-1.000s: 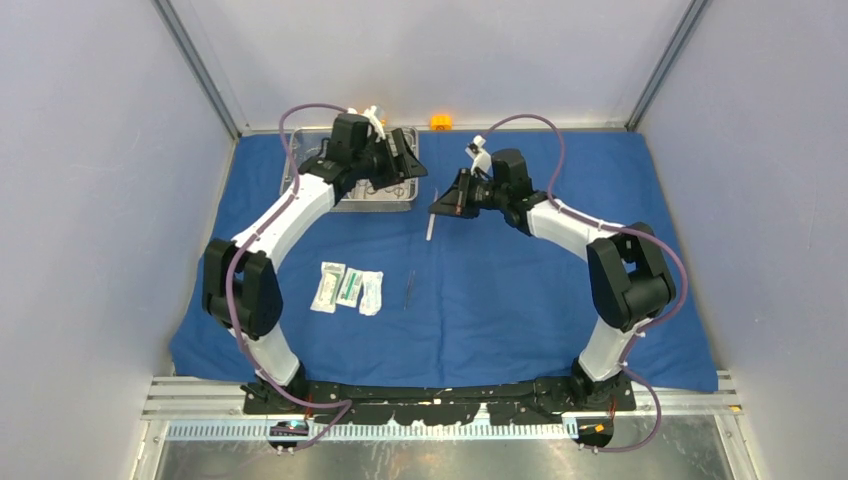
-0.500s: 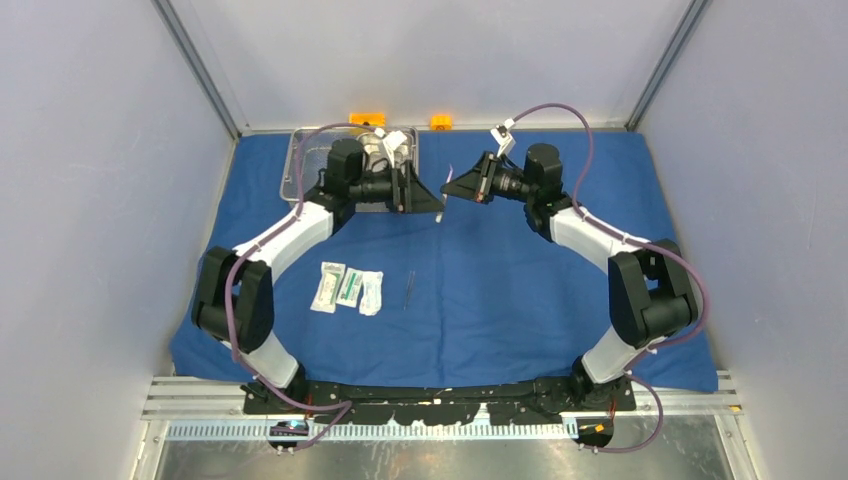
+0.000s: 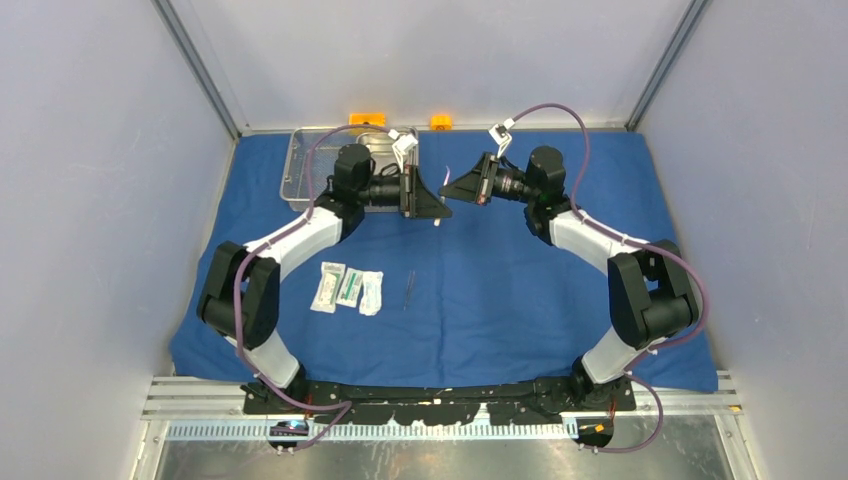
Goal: Open and lay out the surgical kit
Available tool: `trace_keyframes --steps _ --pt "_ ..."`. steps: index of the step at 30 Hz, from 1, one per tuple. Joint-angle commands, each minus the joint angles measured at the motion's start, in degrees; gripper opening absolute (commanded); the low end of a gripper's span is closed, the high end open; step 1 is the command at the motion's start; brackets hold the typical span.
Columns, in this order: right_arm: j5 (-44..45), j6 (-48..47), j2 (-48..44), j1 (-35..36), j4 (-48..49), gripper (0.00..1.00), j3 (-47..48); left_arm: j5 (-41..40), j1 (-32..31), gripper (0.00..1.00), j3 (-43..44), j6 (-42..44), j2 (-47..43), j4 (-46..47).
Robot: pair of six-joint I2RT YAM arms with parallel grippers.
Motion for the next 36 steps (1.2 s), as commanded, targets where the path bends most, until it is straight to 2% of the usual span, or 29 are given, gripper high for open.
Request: trace_keyframes --steps 1,10,15,17,18,21,24,26,28,32,36 --pt "-1.25 0.2 -2.06 0.26 3.72 0.0 -0.04 1.36 0.09 0.29 1.52 0.08 -0.01 3.39" --pt "-2.18 1.2 -1.14 0.25 4.6 0.0 -0.08 -1.31 0.7 0.29 2.97 3.52 0.31 0.23" --pt "-2.1 1.32 -0.46 0.23 4.62 0.03 0.01 -1.62 0.8 0.1 2.93 4.54 0.46 -0.86" --pt "-2.26 1.16 -0.32 0.2 4.57 0.11 0.24 -2.76 0.8 0.02 2.93 6.13 0.06 -3.1" --pt "-2.11 0.92 -0.34 0.05 4.27 0.19 0.39 -4.12 0.8 0.0 2.93 7.3 -0.35 -5.18" --pt "-0.77 -4.07 -1.47 -1.36 -2.42 0.42 1.32 -12.39 0.53 0.0 3.05 12.34 -2.67 -14.69" --pt "1.35 -11.2 -3.41 -4.53 -10.79 0.54 1.05 -26.25 -0.64 0.0 1.59 15.92 -6.2 -23.5" --pt "2.62 -15.16 -5.66 -7.76 -14.53 0.59 0.12 -32.48 -1.1 0.0 1.06 14.37 -6.26 -29.5" --pt "3.77 -20.16 -7.74 -10.56 -19.75 0.63 -0.39 -38.25 -2.63 0.0 -0.67 13.57 -6.46 -32.92" --pt "6.69 -32.35 -12.66 -14.47 -31.0 0.64 -0.9 -49.25 -9.83 0.0 -1.44 15.23 -5.71 -40.66" --pt "10.52 -40.3 -18.33 -15.88 -38.4 0.64 -3.19 -55.24 -13.06 0.0 -2.49 10.02 -4.01 -43.35"
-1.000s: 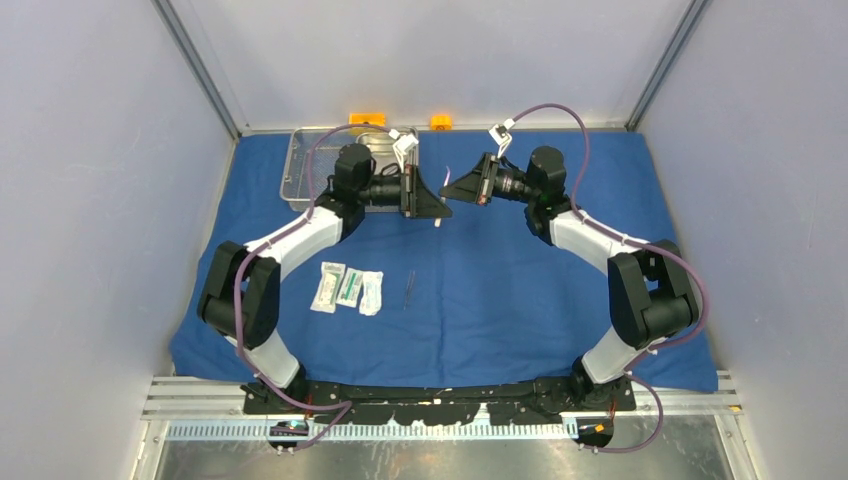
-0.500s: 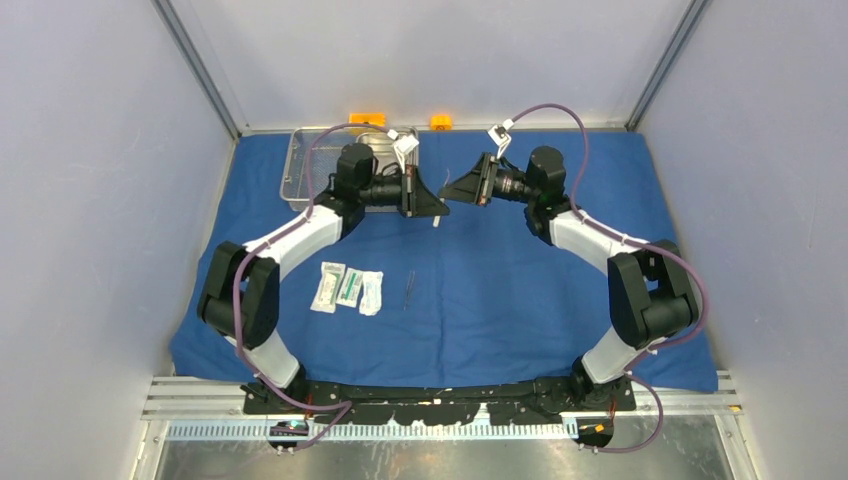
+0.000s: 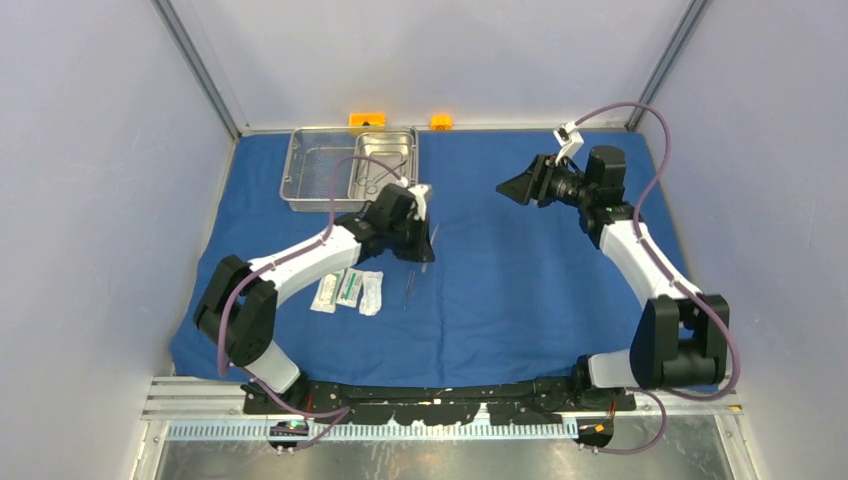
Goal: Open and lay out the surgical kit
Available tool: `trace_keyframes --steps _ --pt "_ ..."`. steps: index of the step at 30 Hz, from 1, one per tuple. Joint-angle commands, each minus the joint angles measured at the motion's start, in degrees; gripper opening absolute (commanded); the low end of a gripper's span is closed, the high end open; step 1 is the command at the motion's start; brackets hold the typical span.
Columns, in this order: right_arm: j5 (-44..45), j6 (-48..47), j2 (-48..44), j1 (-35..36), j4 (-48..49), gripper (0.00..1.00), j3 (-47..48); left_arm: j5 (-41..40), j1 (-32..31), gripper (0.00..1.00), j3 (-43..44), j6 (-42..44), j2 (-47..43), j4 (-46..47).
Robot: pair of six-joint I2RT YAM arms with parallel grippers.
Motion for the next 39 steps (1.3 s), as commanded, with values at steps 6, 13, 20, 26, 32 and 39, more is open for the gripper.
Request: trace_keyframes --steps 6,13,20,26,32,39 --pt "7.37 -19.83 -11.27 -2.09 -16.8 0.64 -4.19 -12.85 -4.46 0.0 -3.57 -8.89 1.74 -8.39" --pt "7.98 -21.61 -13.28 -3.98 -18.71 0.64 -5.57 -12.33 -6.91 0.0 -2.82 -12.66 3.97 -9.93" --pt "8.11 -22.57 -12.84 -4.2 -18.8 0.64 -6.25 -13.18 -8.56 0.0 -2.34 -16.18 5.36 -11.55" --pt "8.12 -22.88 -12.82 -4.54 -18.86 0.64 -6.74 -13.25 -9.91 0.0 -1.8 -17.42 6.82 -12.54" --pt "7.86 -22.74 -13.53 -5.08 -18.39 0.64 -7.28 -12.94 -9.92 0.0 -2.37 -18.24 7.23 -12.29" --pt "7.35 -22.36 -13.86 -5.42 -18.19 0.64 -7.54 -12.22 -9.91 0.09 -2.49 -18.33 7.69 -11.72"
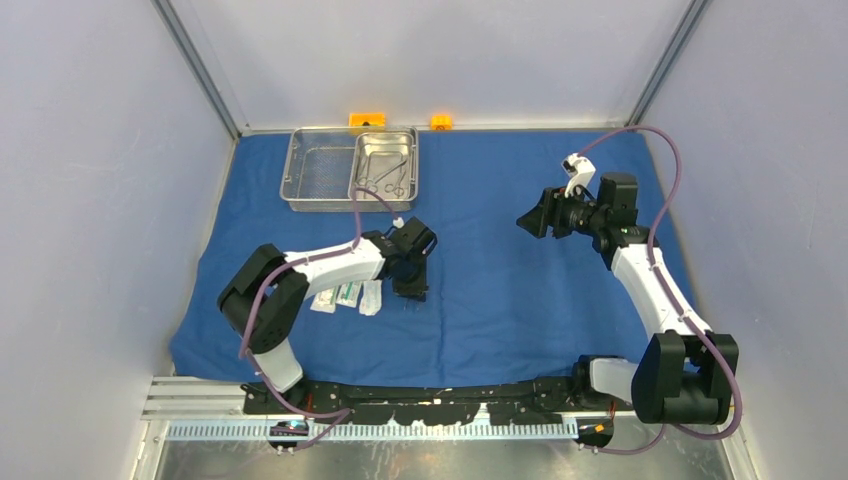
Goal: Open and lay out the surgical kit
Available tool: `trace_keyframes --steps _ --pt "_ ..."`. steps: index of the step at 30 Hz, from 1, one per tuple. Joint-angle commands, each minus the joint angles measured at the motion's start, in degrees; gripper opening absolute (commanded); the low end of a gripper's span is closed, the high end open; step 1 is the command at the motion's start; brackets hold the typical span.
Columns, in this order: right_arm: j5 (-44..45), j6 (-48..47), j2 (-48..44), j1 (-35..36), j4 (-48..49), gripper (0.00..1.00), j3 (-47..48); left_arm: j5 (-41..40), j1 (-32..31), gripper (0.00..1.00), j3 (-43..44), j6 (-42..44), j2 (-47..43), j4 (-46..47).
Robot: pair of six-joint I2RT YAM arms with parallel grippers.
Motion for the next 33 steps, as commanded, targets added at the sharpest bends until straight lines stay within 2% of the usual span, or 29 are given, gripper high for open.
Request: trace_keyframes --steps 1,14,27,33 --pt "-0.42 -0.33 -2.08 -0.44 1.74 0.64 0.13 0.32 -0.23 0.1 1.22 -1.01 0.65 0.44" --pt "-1.63 0.46 -3.26 -1.32 2.34 0.64 -0.52 0.82 0.14 0.18 0.66 -1.63 1.66 1.24" --pt "-1.91 0.55 -2.99 -1.69 2.6 0.64 -0.76 0.79 0.49 0.2 0.71 -1.51 1.08 1.07" --pt "-1.82 0.46 -2.94 -2.02 2.55 0.64 -0.83 -0.23 0.85 0.29 1.47 -0.29 -0.68 0.42"
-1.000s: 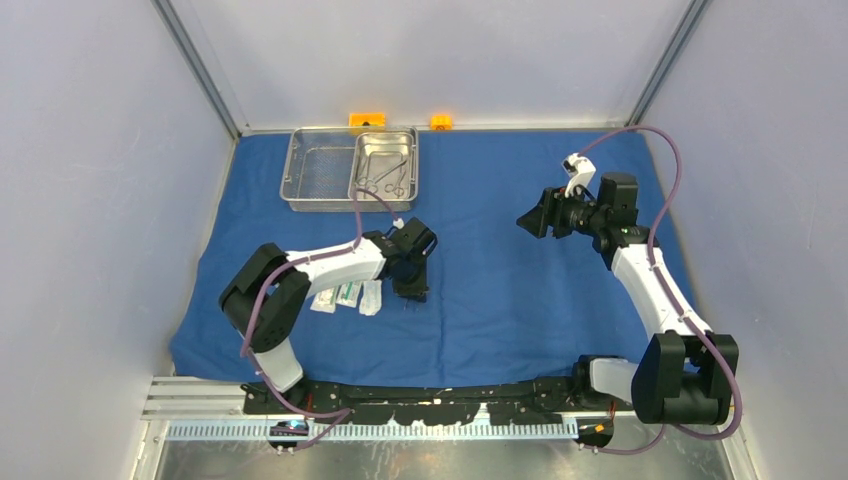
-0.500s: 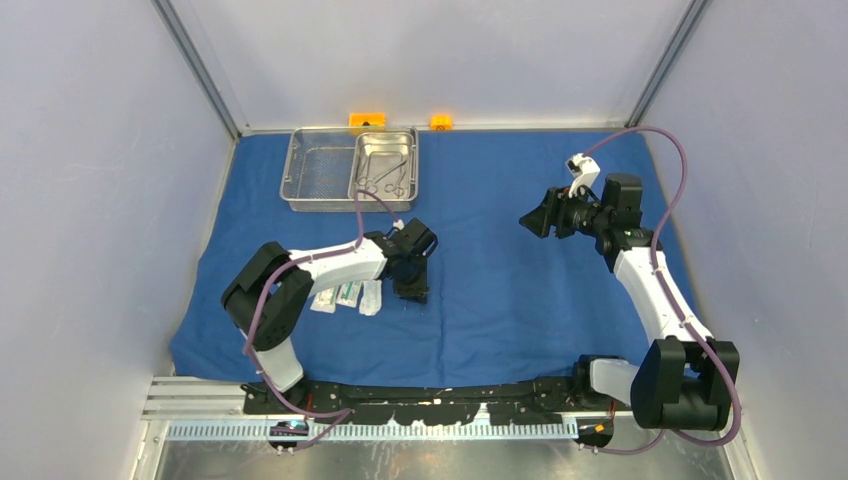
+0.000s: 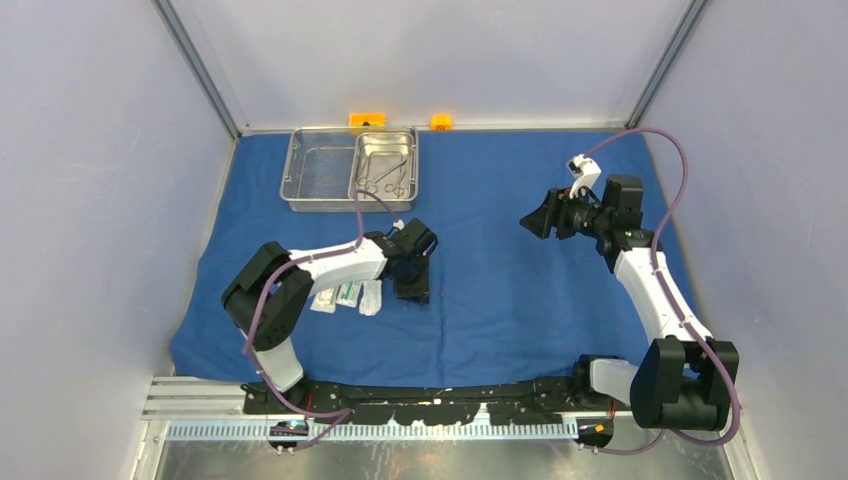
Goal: Open and lay out the surgical kit
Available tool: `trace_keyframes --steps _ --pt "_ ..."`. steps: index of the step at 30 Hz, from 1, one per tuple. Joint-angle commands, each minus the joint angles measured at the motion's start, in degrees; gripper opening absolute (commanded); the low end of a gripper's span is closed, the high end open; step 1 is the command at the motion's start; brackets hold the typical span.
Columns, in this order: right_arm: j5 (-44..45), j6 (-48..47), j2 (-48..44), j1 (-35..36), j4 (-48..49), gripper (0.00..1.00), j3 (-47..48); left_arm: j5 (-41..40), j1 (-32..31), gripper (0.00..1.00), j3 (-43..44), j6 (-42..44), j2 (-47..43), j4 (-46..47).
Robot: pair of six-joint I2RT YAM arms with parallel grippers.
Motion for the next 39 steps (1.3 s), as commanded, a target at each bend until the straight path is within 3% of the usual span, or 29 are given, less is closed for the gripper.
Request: trace_keyframes --steps 1,15,19,22,25,32,39 --pt "-0.76 0.0 -1.38 -0.55 2.29 0.64 0.11 -1.17 0.91 0.3 1.72 0.96 -2.59 0.19" --pt "-0.12 -0.49 -1.89 -1.66 1.97 0.64 0.51 -2.17 4.54 0.35 9.41 11.52 -7.4 -0.59" --pt "0.82 0.49 -1.3 -1.66 2.37 0.65 1.69 -0.74 10.53 0.52 14.15 17.61 -7.03 -1.84" --pt "0.81 1.29 0.23 -1.38 2.18 0.65 3.46 5.41 16.31 0.57 18.69 22.57 -4.96 -2.12" --pt "0.35 1.71 1.84 -0.84 1.8 0.65 5.35 8.61 20.72 0.62 23.37 27.17 -1.69 -1.26" --pt "-0.19 1.17 2.82 0.1 0.82 0.65 5.98 6.01 25.67 0.66 40.08 36.33 12.1 -4.44" --pt "0.2 -1.86 3.47 0.15 -2.72 0.64 6.65 3.71 28.63 0.65 66.5 40.85 32.26 -14.59"
